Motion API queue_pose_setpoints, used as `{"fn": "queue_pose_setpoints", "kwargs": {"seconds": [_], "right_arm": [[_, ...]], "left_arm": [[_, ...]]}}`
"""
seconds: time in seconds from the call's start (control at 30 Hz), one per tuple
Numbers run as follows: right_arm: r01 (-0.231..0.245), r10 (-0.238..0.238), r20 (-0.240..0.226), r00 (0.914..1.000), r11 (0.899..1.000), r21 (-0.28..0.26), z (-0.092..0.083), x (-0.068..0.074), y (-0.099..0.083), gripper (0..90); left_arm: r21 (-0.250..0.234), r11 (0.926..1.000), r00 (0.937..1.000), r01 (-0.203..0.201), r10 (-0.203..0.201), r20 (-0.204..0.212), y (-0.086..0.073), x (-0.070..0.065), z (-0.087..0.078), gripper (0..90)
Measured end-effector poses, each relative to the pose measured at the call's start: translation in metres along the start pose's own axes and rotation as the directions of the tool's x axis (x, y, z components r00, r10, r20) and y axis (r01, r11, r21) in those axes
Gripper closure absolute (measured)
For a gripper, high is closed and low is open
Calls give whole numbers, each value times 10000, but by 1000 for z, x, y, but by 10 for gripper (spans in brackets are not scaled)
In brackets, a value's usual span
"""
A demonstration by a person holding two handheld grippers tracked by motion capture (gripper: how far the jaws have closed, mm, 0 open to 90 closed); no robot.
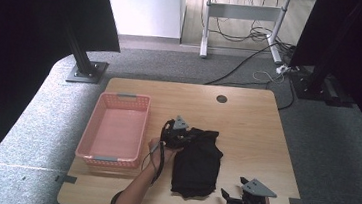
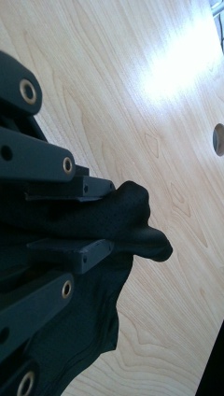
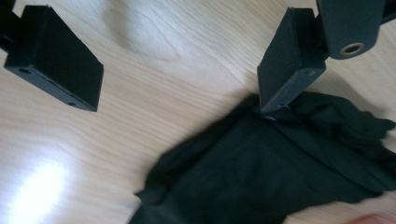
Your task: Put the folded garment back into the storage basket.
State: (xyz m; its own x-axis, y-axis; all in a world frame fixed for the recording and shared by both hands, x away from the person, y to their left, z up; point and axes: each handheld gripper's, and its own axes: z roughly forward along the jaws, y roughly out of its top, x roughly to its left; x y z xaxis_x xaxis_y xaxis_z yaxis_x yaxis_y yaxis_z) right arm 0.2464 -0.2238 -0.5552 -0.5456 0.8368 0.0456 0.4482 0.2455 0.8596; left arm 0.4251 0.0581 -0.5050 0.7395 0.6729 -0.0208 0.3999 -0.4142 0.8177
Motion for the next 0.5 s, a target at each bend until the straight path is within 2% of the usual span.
{"fn": "queue_pose_setpoints", "kwargs": {"seconds": [0.5], "right_arm": [[50, -55, -481, 9988, 9999, -107, 6, 10, 9, 140]], "left_arm": [[53, 10000, 9999, -51, 50, 90, 0, 0, 3, 724]]}}
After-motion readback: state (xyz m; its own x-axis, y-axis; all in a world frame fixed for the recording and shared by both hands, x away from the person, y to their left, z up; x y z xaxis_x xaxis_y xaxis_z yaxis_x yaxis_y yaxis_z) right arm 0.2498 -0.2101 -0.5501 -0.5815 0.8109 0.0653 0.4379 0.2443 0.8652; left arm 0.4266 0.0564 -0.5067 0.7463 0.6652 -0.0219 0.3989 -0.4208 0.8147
